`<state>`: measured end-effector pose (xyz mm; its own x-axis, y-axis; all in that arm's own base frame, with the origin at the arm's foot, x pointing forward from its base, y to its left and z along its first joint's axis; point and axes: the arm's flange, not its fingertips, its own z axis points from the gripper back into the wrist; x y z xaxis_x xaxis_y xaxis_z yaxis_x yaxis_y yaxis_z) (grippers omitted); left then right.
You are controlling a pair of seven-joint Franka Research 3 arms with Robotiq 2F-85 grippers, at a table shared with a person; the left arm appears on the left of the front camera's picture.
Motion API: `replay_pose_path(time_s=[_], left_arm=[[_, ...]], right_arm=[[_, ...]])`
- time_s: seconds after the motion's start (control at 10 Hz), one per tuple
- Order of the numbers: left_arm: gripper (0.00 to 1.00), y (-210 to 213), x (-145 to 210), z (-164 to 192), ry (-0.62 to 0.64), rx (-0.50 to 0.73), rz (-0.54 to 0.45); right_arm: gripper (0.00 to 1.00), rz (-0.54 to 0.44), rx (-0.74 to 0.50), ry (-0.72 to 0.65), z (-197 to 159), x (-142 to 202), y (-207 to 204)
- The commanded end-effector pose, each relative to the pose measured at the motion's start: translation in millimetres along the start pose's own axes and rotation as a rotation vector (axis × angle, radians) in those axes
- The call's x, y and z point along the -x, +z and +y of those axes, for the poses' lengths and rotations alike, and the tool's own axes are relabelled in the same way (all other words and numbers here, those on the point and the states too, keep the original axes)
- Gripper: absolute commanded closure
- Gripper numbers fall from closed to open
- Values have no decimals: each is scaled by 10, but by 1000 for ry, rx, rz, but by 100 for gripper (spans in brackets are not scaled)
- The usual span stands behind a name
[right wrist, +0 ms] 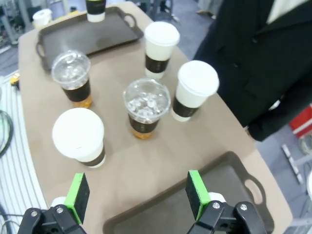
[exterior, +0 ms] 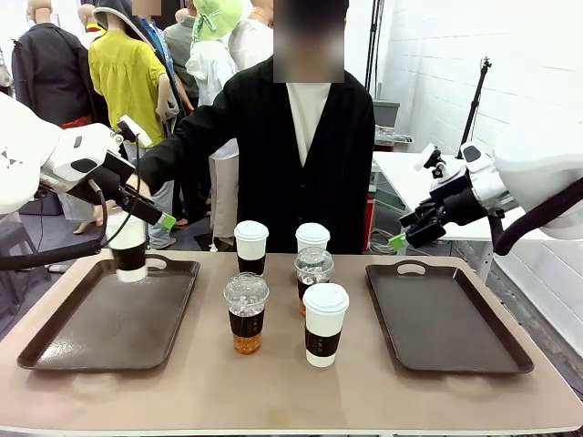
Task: Distribute the coffee onto the tray.
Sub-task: Pick up one iced Americano and place it on the right Handle tray.
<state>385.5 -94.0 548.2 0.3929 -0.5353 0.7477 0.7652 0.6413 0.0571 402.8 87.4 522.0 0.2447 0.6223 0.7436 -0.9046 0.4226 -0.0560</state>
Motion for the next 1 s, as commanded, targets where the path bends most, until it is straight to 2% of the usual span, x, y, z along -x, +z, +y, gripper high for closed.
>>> replay_pose_path(time_s=[0.0, 0.4, 0.7, 0.9], left_arm=[[0, 13, 7, 13, -2, 4, 8], [0, 13, 7, 13, -2, 4, 8], [0, 13, 7, 13, -2, 4, 8], [0, 13, 7, 13, -2, 4, 8]], right_arm=[[0, -52, -83, 34, -170, 124, -83], [0, -174, -205, 53, -115, 577, -115], [0, -264, -186, 112, -79, 963, -144], [0, -301, -167, 82, -76, 1173, -254]])
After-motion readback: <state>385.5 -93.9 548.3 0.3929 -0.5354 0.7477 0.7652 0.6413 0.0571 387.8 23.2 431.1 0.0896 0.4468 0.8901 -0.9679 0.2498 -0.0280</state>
